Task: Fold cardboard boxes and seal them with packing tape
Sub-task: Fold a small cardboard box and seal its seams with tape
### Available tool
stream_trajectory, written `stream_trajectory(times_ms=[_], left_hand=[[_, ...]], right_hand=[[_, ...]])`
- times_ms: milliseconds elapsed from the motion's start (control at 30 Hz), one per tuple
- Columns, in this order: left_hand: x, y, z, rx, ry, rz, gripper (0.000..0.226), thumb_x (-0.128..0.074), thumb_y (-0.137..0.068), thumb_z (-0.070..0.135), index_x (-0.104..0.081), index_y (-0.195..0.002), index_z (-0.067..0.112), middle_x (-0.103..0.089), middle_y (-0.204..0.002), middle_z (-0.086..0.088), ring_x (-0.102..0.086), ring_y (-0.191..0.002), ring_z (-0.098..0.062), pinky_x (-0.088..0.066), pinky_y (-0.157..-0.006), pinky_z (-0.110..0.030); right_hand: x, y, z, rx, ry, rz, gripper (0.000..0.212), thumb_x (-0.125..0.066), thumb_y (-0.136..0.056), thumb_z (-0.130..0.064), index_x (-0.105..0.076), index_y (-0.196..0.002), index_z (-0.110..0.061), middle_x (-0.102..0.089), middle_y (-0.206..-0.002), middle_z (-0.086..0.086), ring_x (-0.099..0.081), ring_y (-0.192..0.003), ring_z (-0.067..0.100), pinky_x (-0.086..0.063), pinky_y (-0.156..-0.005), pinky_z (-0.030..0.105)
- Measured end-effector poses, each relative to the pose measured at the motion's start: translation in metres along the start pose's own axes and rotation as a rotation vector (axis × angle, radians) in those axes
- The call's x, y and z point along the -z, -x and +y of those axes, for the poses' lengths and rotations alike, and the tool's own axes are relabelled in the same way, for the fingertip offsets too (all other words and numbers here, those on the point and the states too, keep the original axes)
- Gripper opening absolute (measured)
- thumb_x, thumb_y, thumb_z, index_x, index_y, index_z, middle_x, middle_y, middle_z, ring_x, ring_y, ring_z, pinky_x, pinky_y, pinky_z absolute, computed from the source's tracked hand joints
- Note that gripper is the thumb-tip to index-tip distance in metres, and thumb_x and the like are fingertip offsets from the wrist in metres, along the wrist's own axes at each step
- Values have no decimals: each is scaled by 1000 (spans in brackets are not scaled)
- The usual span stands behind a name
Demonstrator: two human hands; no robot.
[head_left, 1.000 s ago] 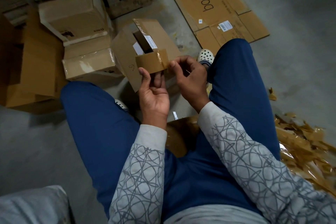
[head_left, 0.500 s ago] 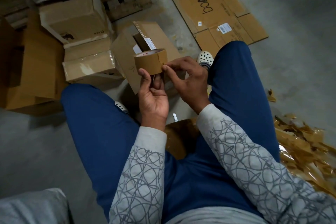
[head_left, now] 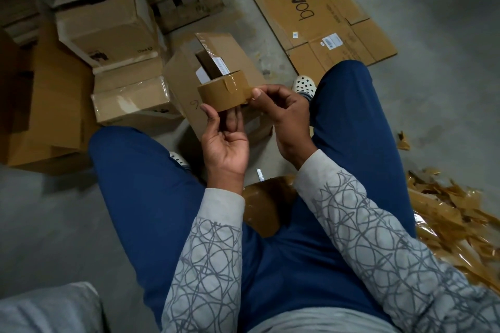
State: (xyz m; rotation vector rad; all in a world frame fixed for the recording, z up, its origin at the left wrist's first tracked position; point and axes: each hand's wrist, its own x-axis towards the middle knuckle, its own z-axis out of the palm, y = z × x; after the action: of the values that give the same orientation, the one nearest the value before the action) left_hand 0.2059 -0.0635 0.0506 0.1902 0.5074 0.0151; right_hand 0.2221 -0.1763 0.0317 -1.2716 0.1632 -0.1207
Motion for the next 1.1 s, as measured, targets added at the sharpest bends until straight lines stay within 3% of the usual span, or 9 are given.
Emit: stream_trajectory(times_ms=[133,267,367,467,633,800,933,1000,1100], left_hand=[[1,0,-5,-12,-58,18,81,-70,-75,22,-45,-151,15,-75,-110,-13,-76,-89,-19,-53,-98,-32],[5,0,-3,-56,-100,14,80,-70,-77,24,-43,-151,13,-64,-136,-19,-70,-110,-22,-54,-100,-33],[7,2,-5,-78,-213,-11,76,-67,-81,30,-44,-151,9,-62,-136,-15,-72,-99,-17,-60,-74,-22],[7,3,-8,-98,-223,-41,73,-64,-84,28,-44,-151,6,-66,-125,-15,-74,-95,-17,-60,-75,-24],[5,4,-12,-131,-244,-63,71,-63,-86,24,-42,-150,4,-64,-131,-20,-72,-107,-23,-59,-86,-30],[9,3,-13,-143,-318,-61,73,-67,-84,27,-44,-150,5,-58,-141,-22,-65,-120,-27,-48,-110,-39],[9,4,-14,-203,-416,-23,50,-60,-97,19,-52,-143,3,-65,-131,-18,-69,-113,-25,-58,-86,-29],[10,4,-15,-238,-448,-27,53,-63,-93,21,-53,-141,2,-64,-133,-19,-66,-118,-28,-57,-87,-28],[10,3,-16,-283,-468,-37,66,-67,-82,24,-52,-142,-1,-58,-142,-21,-57,-131,-33,-55,-94,-29]], right_hand=[[-1,1,-5,-37,-59,29,23,-65,-94,-23,-73,-111,-10,-73,-114,9,-66,-106,20,-54,-95,39],[1,5,-12,450,546,47,36,-74,-92,-30,-68,-124,-15,-69,-114,-1,-65,-107,16,-54,-90,32],[-3,1,-3,634,722,50,34,-80,-87,-34,-76,-113,-12,-71,-105,4,-65,-97,20,-54,-81,39],[-2,-2,5,652,740,91,28,-81,-86,-32,-79,-106,-12,-73,-98,4,-66,-91,21,-54,-76,41],[1,-3,4,677,743,151,15,-78,-88,-22,-81,-97,-10,-76,-94,4,-68,-87,20,-54,-73,41],[-2,2,-5,592,680,172,13,-77,-88,-22,-79,-95,-11,-76,-94,0,-70,-89,14,-57,-76,37],[-4,4,-14,422,541,137,23,-79,-88,-30,-78,-105,-14,-77,-99,-6,-71,-92,3,-57,-80,22],[-5,4,-15,385,505,136,23,-79,-88,-29,-78,-104,-13,-77,-98,-6,-72,-91,2,-54,-79,15],[-4,5,-14,350,461,127,22,-78,-89,-27,-79,-105,-12,-77,-99,-5,-72,-91,2,-56,-79,17]])
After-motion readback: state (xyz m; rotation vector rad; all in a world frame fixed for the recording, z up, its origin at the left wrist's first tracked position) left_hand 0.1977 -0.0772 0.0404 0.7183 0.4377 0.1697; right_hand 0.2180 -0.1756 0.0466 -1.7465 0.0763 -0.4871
